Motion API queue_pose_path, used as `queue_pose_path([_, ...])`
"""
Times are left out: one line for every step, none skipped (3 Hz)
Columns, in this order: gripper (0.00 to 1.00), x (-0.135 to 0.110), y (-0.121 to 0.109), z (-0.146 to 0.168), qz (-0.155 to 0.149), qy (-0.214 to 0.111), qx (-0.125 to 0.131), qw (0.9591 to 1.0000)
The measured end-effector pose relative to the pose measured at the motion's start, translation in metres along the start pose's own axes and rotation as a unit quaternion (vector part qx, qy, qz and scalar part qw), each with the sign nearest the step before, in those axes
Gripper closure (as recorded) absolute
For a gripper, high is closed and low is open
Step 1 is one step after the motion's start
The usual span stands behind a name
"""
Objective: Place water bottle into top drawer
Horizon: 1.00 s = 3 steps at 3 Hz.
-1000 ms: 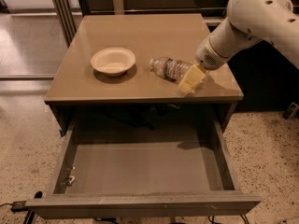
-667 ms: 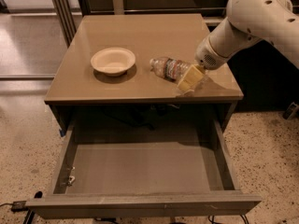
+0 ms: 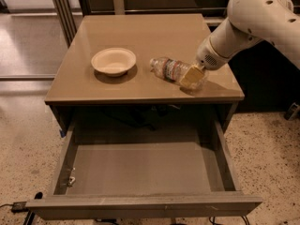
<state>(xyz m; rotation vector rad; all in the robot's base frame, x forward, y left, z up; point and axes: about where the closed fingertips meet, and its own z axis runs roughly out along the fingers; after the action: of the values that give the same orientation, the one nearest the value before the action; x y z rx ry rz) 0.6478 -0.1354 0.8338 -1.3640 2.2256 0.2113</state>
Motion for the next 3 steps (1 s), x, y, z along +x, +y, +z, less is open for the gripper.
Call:
queue_pose_path([0.95, 0.000, 0.000, 0.000, 0.000, 0.000, 0.000, 1.0000])
queue_pose_path([1.00, 0.005, 0.019, -0.030, -0.021, -0.010, -0.004, 0.9997])
queue_pose_path([1.00, 0.021, 0.038, -0.065, -0.022, -0.021, 0.006, 0.9995])
